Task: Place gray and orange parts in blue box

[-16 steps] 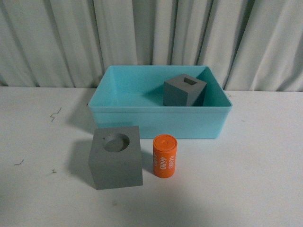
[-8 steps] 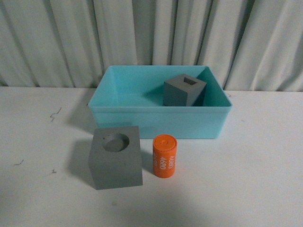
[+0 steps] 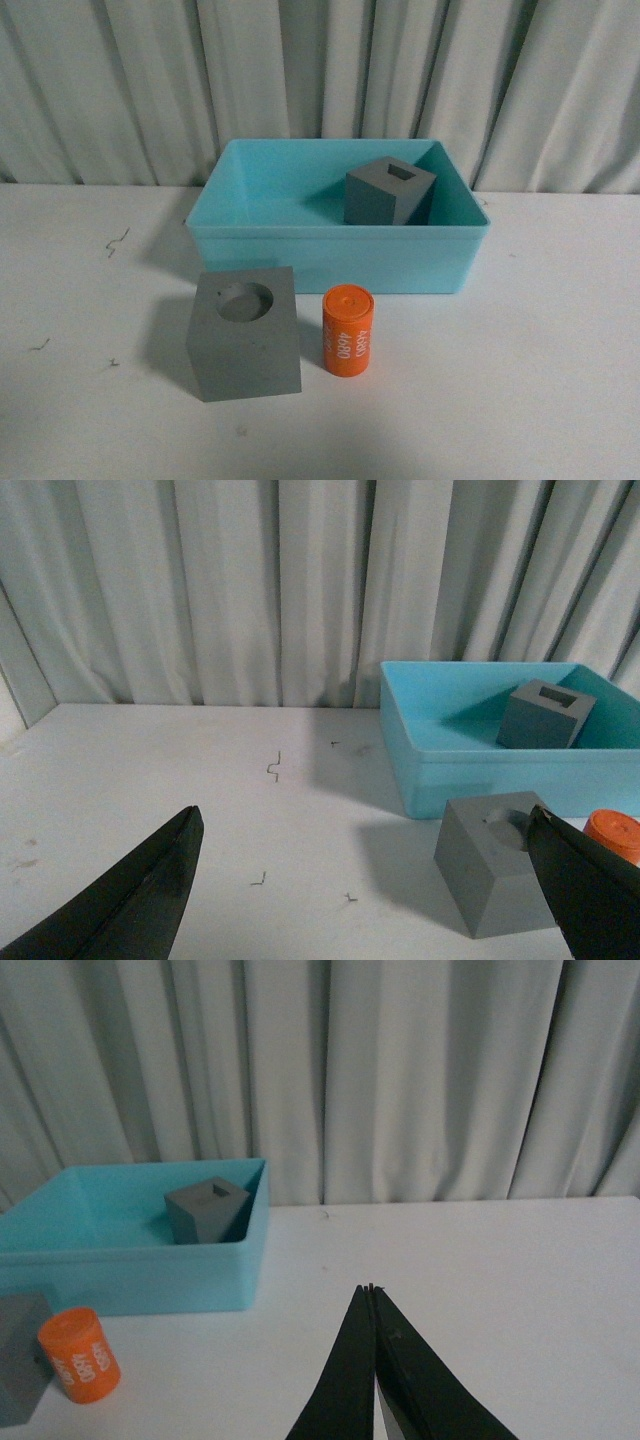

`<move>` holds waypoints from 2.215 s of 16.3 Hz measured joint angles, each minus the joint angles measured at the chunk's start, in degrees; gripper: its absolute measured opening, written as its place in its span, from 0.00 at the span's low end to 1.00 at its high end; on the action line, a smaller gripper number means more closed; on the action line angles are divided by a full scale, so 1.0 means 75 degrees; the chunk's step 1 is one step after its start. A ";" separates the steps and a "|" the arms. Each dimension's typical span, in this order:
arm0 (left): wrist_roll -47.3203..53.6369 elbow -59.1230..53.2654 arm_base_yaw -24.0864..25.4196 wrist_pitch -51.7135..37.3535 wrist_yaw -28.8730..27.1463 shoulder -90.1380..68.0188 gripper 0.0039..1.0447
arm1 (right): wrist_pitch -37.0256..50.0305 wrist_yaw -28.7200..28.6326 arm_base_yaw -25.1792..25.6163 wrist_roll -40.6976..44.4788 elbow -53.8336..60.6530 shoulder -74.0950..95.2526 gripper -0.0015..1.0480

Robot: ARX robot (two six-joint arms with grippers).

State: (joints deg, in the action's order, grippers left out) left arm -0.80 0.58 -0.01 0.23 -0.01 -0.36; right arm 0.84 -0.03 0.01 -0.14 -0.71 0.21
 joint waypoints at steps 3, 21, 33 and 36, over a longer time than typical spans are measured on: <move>0.0000 0.0000 0.0000 0.0000 -0.0006 0.0000 0.94 | -0.0131 0.0009 0.0000 0.0000 0.0003 -0.0003 0.02; -0.1332 0.2270 -0.2130 0.1332 0.2250 -0.6522 0.94 | -0.0137 0.0009 0.0000 0.0003 0.0003 0.0000 0.94; -0.2524 0.4438 -0.3063 -0.1250 0.0839 -1.0771 0.94 | -0.0140 0.0009 0.0000 0.0003 0.0003 0.0000 0.94; -0.2766 0.4782 -0.3287 -0.1416 0.0589 -1.1371 0.94 | -0.0140 0.0009 0.0000 0.0003 0.0003 0.0000 0.94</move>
State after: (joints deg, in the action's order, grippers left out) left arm -21.54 36.45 -24.67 -10.39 4.40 -85.65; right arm -0.21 0.03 0.01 -0.12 -0.69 0.21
